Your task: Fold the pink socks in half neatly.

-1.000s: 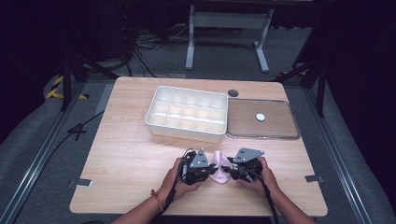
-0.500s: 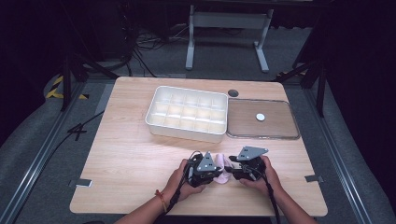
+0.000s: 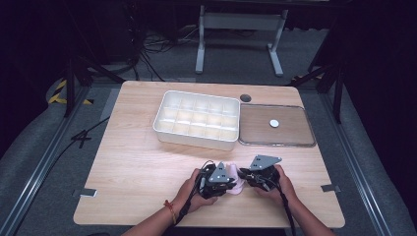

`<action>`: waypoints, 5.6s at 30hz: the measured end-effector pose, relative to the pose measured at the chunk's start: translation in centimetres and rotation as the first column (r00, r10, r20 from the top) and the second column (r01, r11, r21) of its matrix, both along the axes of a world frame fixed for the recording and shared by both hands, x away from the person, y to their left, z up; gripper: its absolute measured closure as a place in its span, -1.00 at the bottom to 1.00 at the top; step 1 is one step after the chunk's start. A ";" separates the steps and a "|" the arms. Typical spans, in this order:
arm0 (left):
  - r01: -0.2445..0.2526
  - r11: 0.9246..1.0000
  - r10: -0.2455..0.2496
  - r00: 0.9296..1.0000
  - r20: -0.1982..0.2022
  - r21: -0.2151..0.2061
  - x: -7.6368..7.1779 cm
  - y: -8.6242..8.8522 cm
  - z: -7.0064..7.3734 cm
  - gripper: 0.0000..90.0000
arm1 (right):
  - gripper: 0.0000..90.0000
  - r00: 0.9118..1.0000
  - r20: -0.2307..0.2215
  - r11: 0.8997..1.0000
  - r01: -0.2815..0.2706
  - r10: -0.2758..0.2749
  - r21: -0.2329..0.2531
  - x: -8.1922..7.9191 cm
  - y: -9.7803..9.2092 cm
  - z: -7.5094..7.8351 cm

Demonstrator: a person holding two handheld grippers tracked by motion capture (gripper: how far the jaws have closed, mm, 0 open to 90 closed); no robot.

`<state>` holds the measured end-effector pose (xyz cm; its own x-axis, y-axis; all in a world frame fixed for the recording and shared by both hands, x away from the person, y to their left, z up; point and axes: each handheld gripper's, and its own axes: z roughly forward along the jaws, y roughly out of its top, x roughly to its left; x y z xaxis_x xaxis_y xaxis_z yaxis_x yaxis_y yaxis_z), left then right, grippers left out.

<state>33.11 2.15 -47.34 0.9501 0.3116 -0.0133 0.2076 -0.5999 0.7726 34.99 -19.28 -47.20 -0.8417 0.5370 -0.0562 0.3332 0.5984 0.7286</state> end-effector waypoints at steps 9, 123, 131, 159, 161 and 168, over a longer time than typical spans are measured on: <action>0.011 1.000 -0.011 1.000 0.009 0.027 0.1 -0.3 -0.1 0.84 | 0.83 1.000 -0.005 1.000 -0.012 0.012 0.011 0.2 0.0 -0.1; 0.080 0.996 -0.082 0.996 0.033 0.038 -0.5 -0.7 -0.3 0.80 | 0.82 0.997 0.066 0.999 0.041 -0.039 -0.022 0.4 0.3 1.0; 0.081 0.996 -0.082 0.996 0.031 0.042 -0.4 -0.7 -0.3 0.80 | 0.97 0.996 0.079 0.999 0.050 -0.048 -0.018 0.4 -0.4 1.2; 0.080 0.996 -0.080 0.997 0.007 0.029 -0.3 -0.5 -0.2 0.74 | 0.37 0.999 0.051 0.997 0.008 -0.012 0.082 0.1 0.3 2.4; 0.077 0.997 -0.077 0.997 0.006 0.025 -0.4 -0.6 -0.3 0.74 | 0.26 1.000 0.024 0.997 0.013 -0.014 0.072 0.3 0.6 2.0; 0.085 0.996 -0.086 0.996 0.017 0.041 -0.4 -0.5 -0.2 0.73 | 0.02 0.995 -0.086 0.996 0.052 -0.045 0.079 1.3 0.6 0.7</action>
<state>32.72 1.66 -47.56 0.9732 0.2295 0.0157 0.1400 -0.6452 0.7511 36.29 -18.70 -46.54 -0.8145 0.5772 0.0585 0.4221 0.5204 0.7423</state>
